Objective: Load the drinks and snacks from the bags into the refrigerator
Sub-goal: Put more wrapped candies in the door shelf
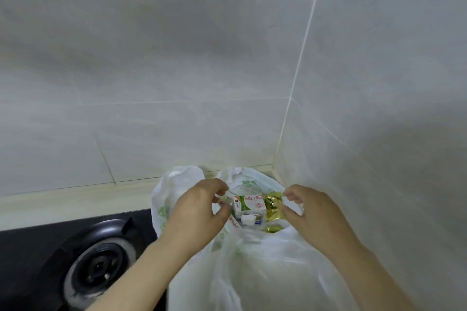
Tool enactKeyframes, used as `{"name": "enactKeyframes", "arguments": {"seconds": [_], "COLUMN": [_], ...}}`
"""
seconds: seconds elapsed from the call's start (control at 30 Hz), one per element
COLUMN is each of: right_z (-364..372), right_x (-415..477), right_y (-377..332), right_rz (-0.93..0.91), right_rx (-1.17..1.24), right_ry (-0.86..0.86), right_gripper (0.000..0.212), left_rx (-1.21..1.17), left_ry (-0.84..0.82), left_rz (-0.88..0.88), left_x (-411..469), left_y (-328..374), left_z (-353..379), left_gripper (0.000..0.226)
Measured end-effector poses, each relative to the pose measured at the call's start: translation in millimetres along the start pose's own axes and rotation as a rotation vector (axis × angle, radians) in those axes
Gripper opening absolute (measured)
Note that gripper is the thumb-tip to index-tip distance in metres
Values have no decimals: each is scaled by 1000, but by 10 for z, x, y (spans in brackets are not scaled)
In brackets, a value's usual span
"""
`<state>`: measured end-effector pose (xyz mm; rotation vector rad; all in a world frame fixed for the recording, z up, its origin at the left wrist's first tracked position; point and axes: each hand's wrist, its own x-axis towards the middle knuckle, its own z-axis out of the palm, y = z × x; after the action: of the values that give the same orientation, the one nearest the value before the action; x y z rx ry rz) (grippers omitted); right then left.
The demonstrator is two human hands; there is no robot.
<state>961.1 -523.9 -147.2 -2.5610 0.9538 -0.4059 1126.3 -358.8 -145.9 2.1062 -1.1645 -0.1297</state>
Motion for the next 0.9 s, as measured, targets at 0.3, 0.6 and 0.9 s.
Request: {"name": "enactKeyframes", "arguments": {"seconds": [0.3, 0.6, 0.9], "right_z": [383, 807, 1242], "right_x": [255, 718, 793], "right_y": [293, 726, 1167], "right_rz": [95, 124, 150], "right_rx": [35, 92, 70], "right_ry": [-72, -180, -388], "right_gripper": [24, 12, 18], "left_rx": [-10, 45, 66], "left_ry": [-129, -172, -323], "left_rz": [-22, -107, -166], "left_x": [277, 644, 791], "left_y": [-365, -577, -613], "left_z": [432, 890, 1708], "left_gripper": [18, 14, 21]}}
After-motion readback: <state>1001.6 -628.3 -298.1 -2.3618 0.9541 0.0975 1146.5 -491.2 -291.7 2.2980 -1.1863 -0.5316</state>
